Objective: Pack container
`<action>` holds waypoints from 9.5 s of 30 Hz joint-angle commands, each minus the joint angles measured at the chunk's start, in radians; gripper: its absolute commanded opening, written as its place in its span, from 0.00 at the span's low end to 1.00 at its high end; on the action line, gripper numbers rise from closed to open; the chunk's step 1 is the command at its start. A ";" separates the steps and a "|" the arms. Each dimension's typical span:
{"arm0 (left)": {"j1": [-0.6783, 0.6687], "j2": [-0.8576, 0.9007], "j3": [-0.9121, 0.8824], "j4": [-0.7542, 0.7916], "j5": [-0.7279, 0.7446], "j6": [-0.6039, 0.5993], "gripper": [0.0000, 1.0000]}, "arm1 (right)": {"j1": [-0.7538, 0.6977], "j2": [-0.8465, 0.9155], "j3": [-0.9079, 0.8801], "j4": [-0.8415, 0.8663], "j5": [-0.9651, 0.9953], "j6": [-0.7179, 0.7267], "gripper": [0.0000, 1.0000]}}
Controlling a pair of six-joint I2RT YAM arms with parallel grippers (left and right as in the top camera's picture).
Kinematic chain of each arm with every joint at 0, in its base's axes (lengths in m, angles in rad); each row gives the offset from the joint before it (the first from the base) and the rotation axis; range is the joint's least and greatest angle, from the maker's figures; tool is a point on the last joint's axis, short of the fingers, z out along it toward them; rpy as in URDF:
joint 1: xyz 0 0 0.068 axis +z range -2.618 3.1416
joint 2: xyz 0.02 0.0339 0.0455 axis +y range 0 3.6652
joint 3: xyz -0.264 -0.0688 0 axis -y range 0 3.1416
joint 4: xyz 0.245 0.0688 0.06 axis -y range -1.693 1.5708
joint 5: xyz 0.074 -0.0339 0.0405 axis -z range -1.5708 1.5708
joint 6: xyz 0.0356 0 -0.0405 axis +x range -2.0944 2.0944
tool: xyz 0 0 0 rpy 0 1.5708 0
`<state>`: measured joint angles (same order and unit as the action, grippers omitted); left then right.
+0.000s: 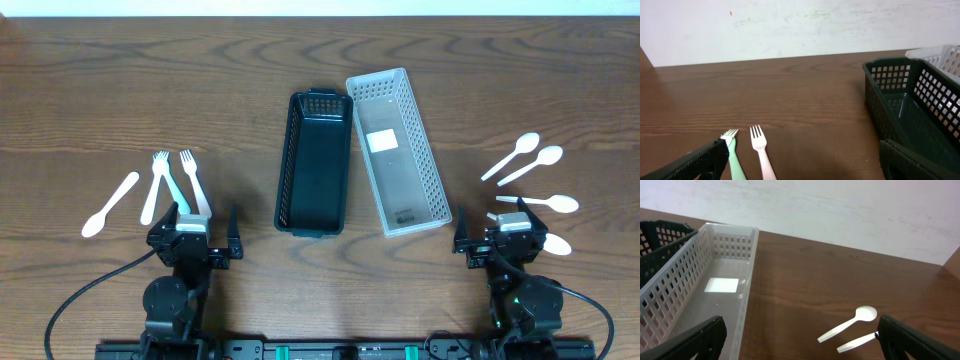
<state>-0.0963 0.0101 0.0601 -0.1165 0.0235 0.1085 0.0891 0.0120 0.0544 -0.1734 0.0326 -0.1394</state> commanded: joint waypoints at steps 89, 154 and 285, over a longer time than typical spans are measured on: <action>0.000 1.624 1.297 -0.906 0.044 -0.193 0.10 | -0.011 1.807 1.407 -0.852 -0.082 0.214 0.01; -0.224 1.771 1.301 -0.952 0.121 -0.182 0.05 | 0.063 1.859 1.405 -0.965 -0.403 -0.057 0.18; -0.382 1.535 1.306 -0.796 0.021 -0.146 0.06 | -0.164 1.836 1.651 -0.964 -0.037 0.329 0.99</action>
<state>-0.4450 1.4902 1.3643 -0.9264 0.0494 -0.0620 -0.0776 1.8660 1.6947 -1.1286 -0.0177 0.1616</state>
